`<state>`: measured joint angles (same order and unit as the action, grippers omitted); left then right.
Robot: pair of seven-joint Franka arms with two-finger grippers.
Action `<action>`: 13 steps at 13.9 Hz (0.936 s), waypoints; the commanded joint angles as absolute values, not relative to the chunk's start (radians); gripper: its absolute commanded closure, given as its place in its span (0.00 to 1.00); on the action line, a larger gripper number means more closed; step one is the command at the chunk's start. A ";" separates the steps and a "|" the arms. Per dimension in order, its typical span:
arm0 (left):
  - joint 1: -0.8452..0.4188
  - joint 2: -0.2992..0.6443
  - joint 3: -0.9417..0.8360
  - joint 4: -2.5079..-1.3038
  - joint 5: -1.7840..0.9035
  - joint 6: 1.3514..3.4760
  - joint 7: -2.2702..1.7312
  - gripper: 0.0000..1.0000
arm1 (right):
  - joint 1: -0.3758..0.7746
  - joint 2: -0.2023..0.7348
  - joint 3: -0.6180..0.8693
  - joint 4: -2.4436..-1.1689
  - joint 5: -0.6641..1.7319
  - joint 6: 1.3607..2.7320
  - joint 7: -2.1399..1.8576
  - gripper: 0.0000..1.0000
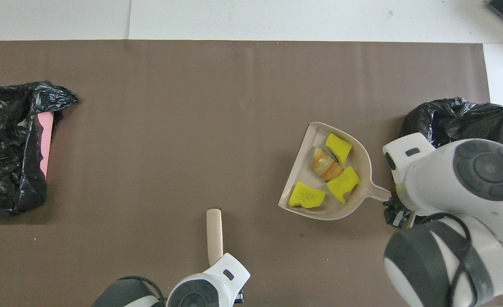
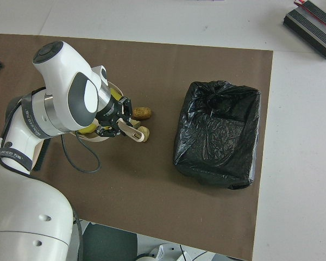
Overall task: Sweep and dump trash in bin
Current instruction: 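Carry the loaded dustpan to the black bag with the right gripper, then tip the dustpan into the bag while the left gripper sets down the brush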
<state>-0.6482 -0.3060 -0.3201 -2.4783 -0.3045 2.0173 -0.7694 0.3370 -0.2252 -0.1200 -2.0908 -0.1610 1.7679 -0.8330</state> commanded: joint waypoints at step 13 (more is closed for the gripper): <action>-0.899 -0.287 -0.321 -2.571 -0.354 2.218 -0.977 1.00 | -0.296 -0.180 -0.117 -2.036 -0.445 2.009 -1.450 1.00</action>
